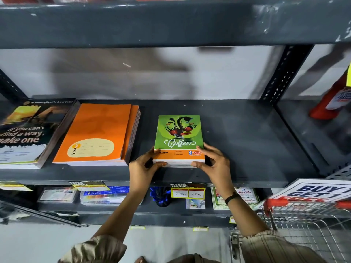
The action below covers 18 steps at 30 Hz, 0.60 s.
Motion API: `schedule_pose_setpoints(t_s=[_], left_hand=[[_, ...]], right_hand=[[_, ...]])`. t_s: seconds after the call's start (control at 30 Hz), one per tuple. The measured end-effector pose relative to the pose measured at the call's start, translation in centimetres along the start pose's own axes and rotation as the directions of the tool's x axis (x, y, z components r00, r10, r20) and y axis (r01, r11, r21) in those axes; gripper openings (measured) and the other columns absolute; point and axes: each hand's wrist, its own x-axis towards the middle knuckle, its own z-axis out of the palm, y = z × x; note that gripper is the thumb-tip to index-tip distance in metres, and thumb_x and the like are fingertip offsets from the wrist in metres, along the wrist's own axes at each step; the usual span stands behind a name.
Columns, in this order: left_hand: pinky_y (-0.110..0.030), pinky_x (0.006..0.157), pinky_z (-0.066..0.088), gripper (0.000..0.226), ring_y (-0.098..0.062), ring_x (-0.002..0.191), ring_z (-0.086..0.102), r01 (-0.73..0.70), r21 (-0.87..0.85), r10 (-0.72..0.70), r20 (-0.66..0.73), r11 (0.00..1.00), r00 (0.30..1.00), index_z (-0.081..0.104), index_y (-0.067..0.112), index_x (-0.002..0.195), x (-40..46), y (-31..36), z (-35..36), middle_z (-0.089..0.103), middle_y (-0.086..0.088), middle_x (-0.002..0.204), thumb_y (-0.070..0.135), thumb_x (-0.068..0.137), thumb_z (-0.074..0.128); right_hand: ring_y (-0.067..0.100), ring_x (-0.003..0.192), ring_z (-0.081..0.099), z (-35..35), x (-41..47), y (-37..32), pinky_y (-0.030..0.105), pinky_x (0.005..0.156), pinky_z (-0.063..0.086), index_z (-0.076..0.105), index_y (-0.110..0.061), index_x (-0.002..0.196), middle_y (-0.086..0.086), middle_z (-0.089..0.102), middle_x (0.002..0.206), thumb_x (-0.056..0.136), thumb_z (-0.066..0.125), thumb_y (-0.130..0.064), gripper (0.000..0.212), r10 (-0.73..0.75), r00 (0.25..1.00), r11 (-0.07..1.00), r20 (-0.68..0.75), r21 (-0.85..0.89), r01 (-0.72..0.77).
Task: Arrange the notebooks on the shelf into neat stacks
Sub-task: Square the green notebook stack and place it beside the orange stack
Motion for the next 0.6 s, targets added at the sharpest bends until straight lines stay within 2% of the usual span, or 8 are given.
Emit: schedule_pose_setpoints(t_s=[0.07,0.17,0.23,0.3,0.4,0.5,0.6], left_hand=[[0.003,0.08,0.045,0.046,-0.01,0.095,0.062,0.013,-0.017,-0.013,-0.003,1.0,1.0,0.063,0.012,0.114,0.0,0.0,0.0,0.059,0.009,0.113,0.006,0.07,0.075],[-0.007,0.091,0.047,0.049,-0.01,0.102,0.061,-0.005,-0.032,0.006,0.044,0.999,0.999,0.061,0.023,0.114,-0.1,0.3,-0.6,0.06,0.005,0.118,0.008,0.07,0.076],[-0.015,0.099,0.045,0.047,-0.011,0.114,0.055,-0.062,0.084,0.053,0.109,0.995,0.993,0.062,0.022,0.116,-0.1,0.4,-1.5,0.056,0.002,0.128,0.013,0.072,0.075],[-0.027,0.102,0.044,0.045,-0.013,0.12,0.05,-0.134,0.234,0.108,0.12,0.963,0.987,0.061,0.017,0.118,0.0,0.7,-3.0,0.055,-0.002,0.133,0.015,0.075,0.072],[-0.031,0.099,0.045,0.033,-0.017,0.115,0.052,-0.243,0.353,0.253,0.019,0.903,0.967,0.067,0.008,0.108,0.3,1.4,-6.4,0.064,-0.01,0.12,0.008,0.075,0.071],[-0.026,0.084,0.045,0.016,-0.025,0.098,0.062,-0.258,0.489,0.344,-0.093,0.833,0.934,0.071,0.007,0.092,0.8,1.4,-10.6,0.073,-0.012,0.099,0.008,0.076,0.072],[-0.023,0.073,0.04,0.017,-0.026,0.088,0.06,-0.201,0.55,0.384,-0.24,0.811,0.892,0.07,0.01,0.09,1.1,0.4,-14.6,0.072,-0.01,0.092,0.02,0.076,0.072]], right_hand=[[0.021,0.124,0.052,0.0,0.0,0.0,0.043,0.104,0.047,0.064,-0.01,0.119,0.01,0.054,0.135,0.07,0.079,-0.015,0.052,0.005,1.0,1.0,0.004,0.004,-0.005],[0.02,0.126,0.049,-0.2,0.2,-0.1,0.044,0.106,0.046,0.064,-0.01,0.12,0.008,0.052,0.137,0.07,0.08,-0.019,0.052,0.02,1.0,1.0,0.021,0.012,-0.02],[0.013,0.128,0.043,0.1,0.1,-0.6,0.038,0.109,0.041,0.064,-0.013,0.121,0.005,0.048,0.14,0.07,0.08,-0.027,0.055,0.003,1.0,0.999,-0.011,-0.049,-0.003],[0.014,0.128,0.041,0.8,0.2,-1.8,0.034,0.107,0.039,0.065,-0.015,0.119,0.003,0.048,0.14,0.07,0.078,-0.035,0.055,-0.082,0.992,0.986,-0.1,-0.15,0.067],[0.02,0.123,0.049,2.9,0.8,-4.6,0.033,0.104,0.042,0.067,-0.015,0.115,0.005,0.057,0.132,0.075,0.074,-0.036,0.045,-0.253,0.954,0.956,-0.158,-0.194,0.221],[0.017,0.118,0.057,6.5,1.3,-7.7,0.027,0.102,0.046,0.067,-0.013,0.114,0.004,0.062,0.124,0.081,0.071,-0.029,0.037,-0.274,0.96,0.96,-0.066,-0.073,0.269],[0.015,0.122,0.055,10.9,1.2,-10.2,0.037,0.1,0.051,0.062,-0.013,0.122,0.007,0.059,0.13,0.082,0.07,-0.026,0.043,-0.212,0.967,0.977,0.141,0.029,0.21]])
